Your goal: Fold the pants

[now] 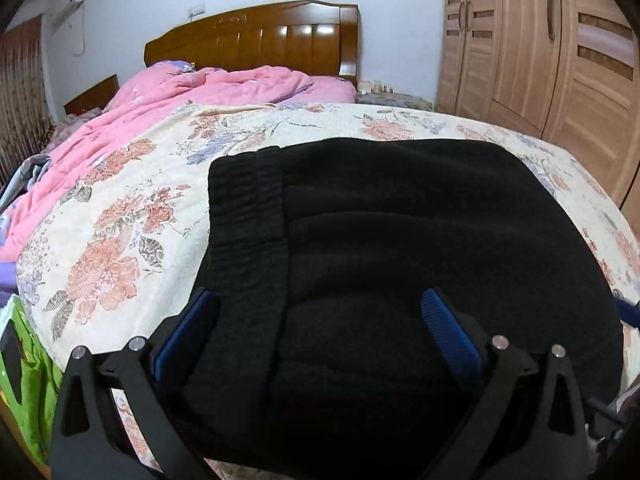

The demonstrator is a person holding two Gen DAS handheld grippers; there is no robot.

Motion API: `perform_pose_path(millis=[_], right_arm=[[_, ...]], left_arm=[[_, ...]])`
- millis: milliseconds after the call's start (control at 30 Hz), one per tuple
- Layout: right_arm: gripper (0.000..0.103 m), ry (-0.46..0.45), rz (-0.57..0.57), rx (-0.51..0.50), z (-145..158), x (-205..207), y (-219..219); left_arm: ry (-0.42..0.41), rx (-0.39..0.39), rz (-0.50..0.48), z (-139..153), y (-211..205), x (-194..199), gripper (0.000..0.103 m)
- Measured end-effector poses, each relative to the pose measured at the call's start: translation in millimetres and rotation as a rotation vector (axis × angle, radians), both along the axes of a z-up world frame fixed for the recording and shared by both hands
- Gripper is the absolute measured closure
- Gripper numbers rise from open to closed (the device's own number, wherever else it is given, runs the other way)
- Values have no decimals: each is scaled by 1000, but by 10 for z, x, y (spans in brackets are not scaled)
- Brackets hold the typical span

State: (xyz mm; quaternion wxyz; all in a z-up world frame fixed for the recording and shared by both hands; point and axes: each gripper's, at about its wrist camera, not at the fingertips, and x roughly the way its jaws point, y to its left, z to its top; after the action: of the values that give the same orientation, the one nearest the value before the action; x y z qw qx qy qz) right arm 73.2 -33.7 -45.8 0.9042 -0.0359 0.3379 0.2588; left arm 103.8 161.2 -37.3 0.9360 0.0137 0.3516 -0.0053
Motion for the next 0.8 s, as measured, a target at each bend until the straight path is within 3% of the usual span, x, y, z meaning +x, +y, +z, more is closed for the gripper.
perform_pose_path(millis=[67, 167, 233, 300, 433, 500, 633, 800], right_arm=[[5, 30, -18, 66, 10, -20, -101], [5, -66, -12, 3, 165, -139, -93], [5, -127, -33, 28, 327, -182, -149], [5, -115, -47, 116, 501, -84, -207], [5, -110, -37, 131, 750, 273, -66], [5, -75, -4, 182, 832, 531, 6], [5, 127, 24, 273, 801, 1274, 150], [5, 264, 63, 269, 685, 1733, 362]], left_arm=[[-9, -9, -5, -1, -8, 1, 1], [-7, -20, -12, -4, 18, 17, 1], [-8, -27, -16, -4, 39, 27, 1], [-16, -35, -17, -15, 54, 24, 1], [-19, -37, -21, -26, 71, 6, 1], [-15, -39, -24, -26, 85, 12, 1], [-8, -49, -29, -30, 119, 21, 1], [-12, -62, -37, -49, 163, 27, 1]])
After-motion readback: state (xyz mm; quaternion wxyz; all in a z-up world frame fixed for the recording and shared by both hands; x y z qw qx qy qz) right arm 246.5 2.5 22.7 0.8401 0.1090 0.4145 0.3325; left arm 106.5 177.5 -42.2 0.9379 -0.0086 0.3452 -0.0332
